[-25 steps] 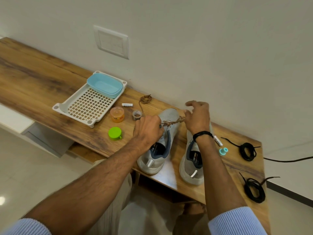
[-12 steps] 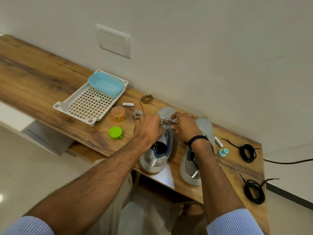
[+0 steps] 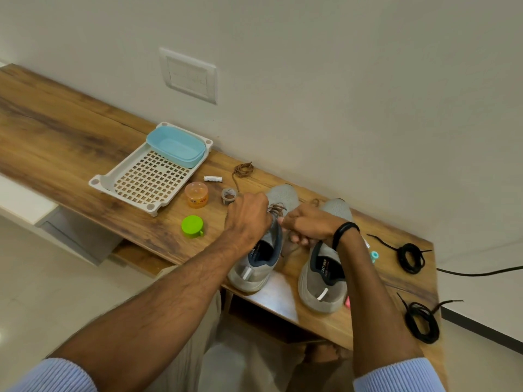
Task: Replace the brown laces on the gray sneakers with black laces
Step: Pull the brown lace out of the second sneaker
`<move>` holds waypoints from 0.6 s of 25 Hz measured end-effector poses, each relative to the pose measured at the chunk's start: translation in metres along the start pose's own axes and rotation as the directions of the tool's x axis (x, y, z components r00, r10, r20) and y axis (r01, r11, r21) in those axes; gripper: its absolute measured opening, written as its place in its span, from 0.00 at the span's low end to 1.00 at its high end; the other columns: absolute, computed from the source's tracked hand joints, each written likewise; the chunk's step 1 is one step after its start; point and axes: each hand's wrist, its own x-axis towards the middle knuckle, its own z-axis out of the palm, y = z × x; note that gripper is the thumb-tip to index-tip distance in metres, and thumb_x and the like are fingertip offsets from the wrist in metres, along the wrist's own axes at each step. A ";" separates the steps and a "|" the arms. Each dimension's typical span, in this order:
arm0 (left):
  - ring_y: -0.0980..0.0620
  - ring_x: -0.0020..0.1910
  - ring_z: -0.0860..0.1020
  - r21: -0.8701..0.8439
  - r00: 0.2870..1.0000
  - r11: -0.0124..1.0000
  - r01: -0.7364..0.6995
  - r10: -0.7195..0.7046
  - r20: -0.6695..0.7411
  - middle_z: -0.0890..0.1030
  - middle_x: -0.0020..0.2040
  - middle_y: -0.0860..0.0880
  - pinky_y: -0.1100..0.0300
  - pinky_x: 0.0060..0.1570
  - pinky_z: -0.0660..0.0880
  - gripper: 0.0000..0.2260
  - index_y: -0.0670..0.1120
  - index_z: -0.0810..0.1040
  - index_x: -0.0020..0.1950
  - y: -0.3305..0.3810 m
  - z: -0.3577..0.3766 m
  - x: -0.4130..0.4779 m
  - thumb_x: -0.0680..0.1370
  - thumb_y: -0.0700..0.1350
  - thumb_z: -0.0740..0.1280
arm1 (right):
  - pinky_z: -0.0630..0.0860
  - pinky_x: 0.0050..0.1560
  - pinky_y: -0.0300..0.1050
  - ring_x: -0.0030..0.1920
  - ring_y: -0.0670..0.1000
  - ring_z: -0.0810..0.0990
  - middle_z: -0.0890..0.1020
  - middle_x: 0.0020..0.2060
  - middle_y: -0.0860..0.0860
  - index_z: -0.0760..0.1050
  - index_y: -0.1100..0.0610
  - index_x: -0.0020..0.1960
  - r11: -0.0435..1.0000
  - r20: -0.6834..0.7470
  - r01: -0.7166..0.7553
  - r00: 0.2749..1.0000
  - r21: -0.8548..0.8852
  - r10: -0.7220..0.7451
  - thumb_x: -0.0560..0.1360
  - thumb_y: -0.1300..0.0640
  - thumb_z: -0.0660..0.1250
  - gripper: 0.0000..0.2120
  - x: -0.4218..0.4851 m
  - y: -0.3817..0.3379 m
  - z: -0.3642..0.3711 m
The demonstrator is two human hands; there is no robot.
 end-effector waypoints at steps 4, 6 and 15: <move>0.40 0.47 0.80 0.033 1.000 0.999 -0.001 0.001 0.010 0.82 0.46 0.42 0.53 0.38 0.73 0.07 0.44 0.81 0.46 0.001 0.001 0.001 0.76 0.48 0.67 | 0.59 0.19 0.33 0.21 0.44 0.69 0.83 0.34 0.55 0.81 0.59 0.46 0.985 0.291 0.078 0.949 0.152 -0.119 0.79 0.53 0.66 0.11 -0.025 0.002 -0.019; 0.40 0.48 0.80 0.068 1.000 0.998 -0.013 0.013 0.007 0.82 0.47 0.43 0.54 0.37 0.69 0.07 0.46 0.81 0.47 0.000 0.000 0.000 0.76 0.48 0.67 | 0.60 0.19 0.33 0.22 0.44 0.70 0.83 0.35 0.55 0.82 0.58 0.46 0.948 0.091 0.180 0.974 0.261 -0.209 0.79 0.51 0.66 0.12 -0.023 0.006 -0.022; 0.43 0.65 0.68 0.098 0.972 0.967 -0.235 0.235 0.015 0.75 0.66 0.47 0.49 0.58 0.71 0.12 0.55 0.81 0.61 0.001 0.009 0.003 0.79 0.48 0.67 | 0.71 0.37 0.26 0.39 0.36 0.79 0.84 0.37 0.45 0.83 0.61 0.47 0.851 -0.502 0.426 0.832 0.307 -0.235 0.77 0.52 0.69 0.12 -0.018 0.006 -0.015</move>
